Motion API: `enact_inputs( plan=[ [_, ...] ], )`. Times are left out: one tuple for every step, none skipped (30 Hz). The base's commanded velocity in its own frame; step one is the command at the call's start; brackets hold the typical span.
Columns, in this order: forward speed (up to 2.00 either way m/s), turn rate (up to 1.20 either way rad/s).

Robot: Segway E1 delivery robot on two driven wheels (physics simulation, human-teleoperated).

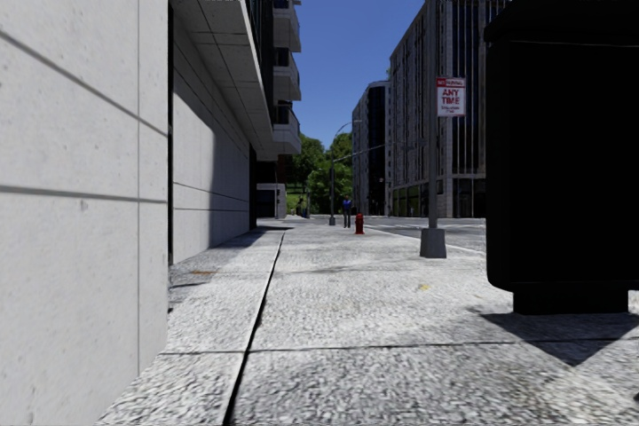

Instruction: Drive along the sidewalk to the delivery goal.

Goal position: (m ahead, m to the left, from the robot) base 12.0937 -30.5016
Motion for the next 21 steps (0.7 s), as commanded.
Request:
enact_inputs(
  plan=[
    [2.00, 0.00],
    [2.00, 0.00],
    [2.00, 0.00],
    [2.00, 0.00],
    [2.00, 0.00],
    [2.00, 0.00],
    [2.00, 0.00],
    [2.00, 0.00],
    [2.00, 0.00],
    [2.00, 0.00],
    [2.00, 0.00],
    [2.00, 0.00],
    [2.00, 0.00],
    [2.00, 0.00],
    [2.00, 0.00],
    [2.00, 0.00],
    [2.00, 0.00],
    [2.00, 0.00],
    [2.00, 0.00],
    [2.00, 0.00],
    [2.00, 0.00]
  ],
)
